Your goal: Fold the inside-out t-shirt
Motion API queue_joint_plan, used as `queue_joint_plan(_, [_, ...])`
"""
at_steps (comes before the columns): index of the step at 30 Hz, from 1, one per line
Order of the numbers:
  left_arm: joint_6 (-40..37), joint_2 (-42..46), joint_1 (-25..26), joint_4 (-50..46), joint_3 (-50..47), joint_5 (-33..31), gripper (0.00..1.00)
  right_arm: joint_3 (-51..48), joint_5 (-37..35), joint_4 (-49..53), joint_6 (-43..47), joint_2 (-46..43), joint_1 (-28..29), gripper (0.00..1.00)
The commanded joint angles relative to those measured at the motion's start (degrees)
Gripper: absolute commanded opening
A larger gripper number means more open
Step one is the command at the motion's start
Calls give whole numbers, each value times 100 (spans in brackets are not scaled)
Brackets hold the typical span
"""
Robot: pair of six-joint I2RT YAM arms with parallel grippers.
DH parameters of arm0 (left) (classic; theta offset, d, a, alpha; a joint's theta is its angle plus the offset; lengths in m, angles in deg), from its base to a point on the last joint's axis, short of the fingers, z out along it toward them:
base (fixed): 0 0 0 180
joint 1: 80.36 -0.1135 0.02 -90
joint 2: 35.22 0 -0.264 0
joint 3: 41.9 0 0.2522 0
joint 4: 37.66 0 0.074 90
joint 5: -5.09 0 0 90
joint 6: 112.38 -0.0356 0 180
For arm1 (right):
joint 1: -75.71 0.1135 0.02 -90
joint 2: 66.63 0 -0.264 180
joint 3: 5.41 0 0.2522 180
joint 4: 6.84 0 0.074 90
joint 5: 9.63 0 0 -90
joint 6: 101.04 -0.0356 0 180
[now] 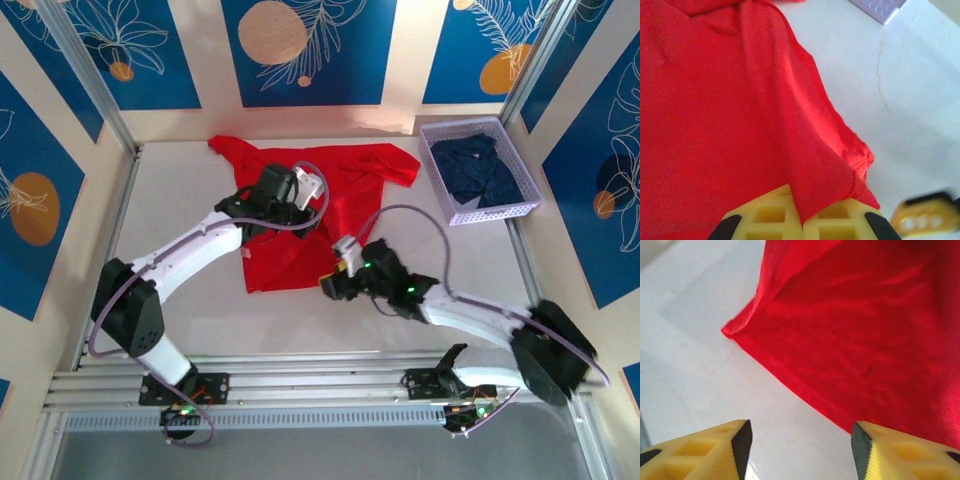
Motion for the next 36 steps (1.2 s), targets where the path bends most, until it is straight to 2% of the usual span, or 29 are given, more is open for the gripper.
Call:
queue_joint_plan(1, [78, 41, -115, -604, 426, 350, 0, 130, -1063, -1619, 436, 903, 376, 48])
queue_joint_plan(8, [113, 87, -197, -1020, 827, 595, 0, 734, -1948, -2605, 707, 2527, 425, 32])
queue_joint_plan(15, [110, 209, -206, -1264, 985, 757, 0, 1240, -2373, -2561, 697, 3127, 22, 25])
queue_joint_plan(21, [489, 463, -152, -1117, 1028, 1311, 0, 1654, -2835, -2302, 782, 3403, -17, 25])
queue_joint_plan(28, [750, 690, 204, -972, 1332, 1684, 0, 1760, -3072, -2019, 504, 3488, -86, 27])
queue_joint_plan(36, [793, 393, 631, -1050, 1876, 1263, 0, 2060, -3090, -1570, 495, 3619, 25, 36])
